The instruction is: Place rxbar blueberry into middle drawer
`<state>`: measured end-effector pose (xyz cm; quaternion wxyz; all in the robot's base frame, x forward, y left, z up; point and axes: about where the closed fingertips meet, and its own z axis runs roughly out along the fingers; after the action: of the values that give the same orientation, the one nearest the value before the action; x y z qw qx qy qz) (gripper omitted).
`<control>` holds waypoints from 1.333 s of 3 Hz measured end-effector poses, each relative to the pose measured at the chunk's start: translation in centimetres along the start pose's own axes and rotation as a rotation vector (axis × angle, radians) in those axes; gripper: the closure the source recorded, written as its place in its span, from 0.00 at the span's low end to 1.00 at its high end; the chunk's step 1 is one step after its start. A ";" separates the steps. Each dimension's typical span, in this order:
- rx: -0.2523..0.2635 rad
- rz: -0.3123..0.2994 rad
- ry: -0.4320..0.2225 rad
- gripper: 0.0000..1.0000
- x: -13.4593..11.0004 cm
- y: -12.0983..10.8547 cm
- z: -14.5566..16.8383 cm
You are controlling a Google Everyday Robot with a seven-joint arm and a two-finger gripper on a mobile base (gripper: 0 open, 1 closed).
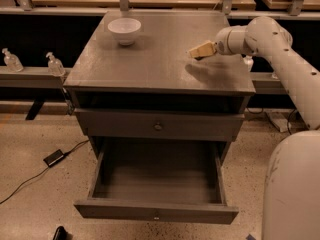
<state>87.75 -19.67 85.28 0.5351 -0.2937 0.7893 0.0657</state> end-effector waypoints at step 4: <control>-0.045 0.007 0.012 0.95 2.6 -1.5 0.4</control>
Offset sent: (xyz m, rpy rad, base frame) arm 0.0113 -0.0401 -0.0231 0.0259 0.0297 0.0252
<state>88.22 -21.73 83.15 0.5233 -0.3035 0.7918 0.0836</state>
